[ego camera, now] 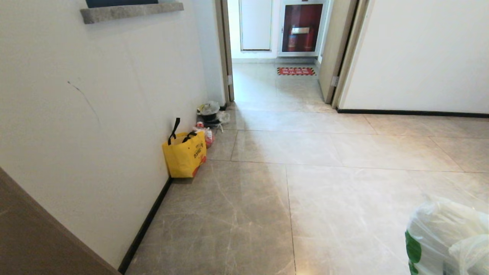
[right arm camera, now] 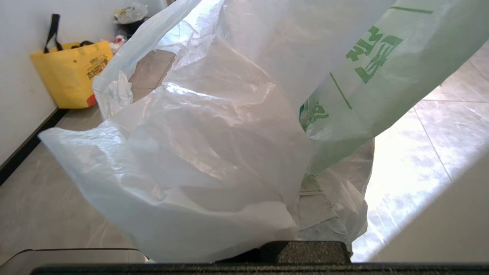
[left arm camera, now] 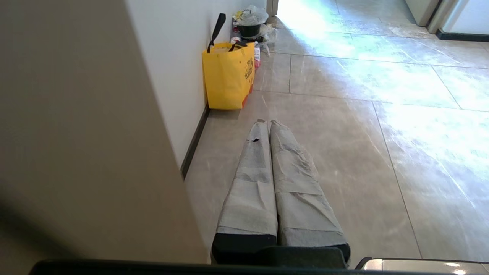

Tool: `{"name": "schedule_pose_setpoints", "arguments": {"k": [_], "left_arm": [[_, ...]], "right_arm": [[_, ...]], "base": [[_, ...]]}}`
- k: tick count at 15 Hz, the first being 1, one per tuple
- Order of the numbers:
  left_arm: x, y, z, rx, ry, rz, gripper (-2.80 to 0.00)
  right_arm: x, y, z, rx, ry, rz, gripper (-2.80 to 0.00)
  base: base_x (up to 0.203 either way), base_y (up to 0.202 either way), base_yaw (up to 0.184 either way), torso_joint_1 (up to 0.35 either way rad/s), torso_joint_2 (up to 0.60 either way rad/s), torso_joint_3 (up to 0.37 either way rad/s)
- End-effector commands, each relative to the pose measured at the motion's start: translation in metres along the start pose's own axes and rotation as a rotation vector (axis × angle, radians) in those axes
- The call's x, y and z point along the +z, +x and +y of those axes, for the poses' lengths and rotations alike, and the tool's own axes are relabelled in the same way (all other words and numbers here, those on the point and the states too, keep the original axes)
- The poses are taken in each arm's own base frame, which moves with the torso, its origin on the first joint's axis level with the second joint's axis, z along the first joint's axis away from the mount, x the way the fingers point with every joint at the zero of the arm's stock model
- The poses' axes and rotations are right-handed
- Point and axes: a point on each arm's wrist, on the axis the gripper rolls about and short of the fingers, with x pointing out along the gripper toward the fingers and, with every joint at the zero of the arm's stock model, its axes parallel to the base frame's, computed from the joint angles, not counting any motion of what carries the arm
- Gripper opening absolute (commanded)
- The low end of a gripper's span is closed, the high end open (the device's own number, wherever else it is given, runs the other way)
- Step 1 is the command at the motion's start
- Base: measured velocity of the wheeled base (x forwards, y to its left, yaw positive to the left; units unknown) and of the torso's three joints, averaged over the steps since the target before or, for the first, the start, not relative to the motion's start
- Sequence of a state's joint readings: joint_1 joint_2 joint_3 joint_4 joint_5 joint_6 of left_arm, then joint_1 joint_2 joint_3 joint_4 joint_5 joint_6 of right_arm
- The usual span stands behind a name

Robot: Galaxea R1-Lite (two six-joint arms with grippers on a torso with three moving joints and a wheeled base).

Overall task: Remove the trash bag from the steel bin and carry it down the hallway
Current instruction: Put the trash bag at the door

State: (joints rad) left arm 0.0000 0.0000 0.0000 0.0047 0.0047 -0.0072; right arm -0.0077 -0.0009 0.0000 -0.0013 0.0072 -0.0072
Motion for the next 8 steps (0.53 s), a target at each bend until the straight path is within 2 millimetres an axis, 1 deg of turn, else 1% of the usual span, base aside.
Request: {"name": "schedule_pose_setpoints", "arguments": {"k": [1, 8], "left_arm": [[0.0000, 0.0000, 0.0000, 0.000, 0.000, 0.000, -2.80], [0.0000, 0.0000, 0.0000, 0.000, 0.000, 0.000, -2.80]], "right_arm": [[0.0000, 0.0001, 0.0000, 0.000, 0.000, 0.001, -2.80], [0.0000, 0.0001, 0.0000, 0.001, 0.000, 0.001, -2.80]], "base": [[0.191, 0.000, 0.003, 0.005, 0.01, 0.002], [0.194, 0.000, 0.001, 0.001, 0.00, 0.004]]}}
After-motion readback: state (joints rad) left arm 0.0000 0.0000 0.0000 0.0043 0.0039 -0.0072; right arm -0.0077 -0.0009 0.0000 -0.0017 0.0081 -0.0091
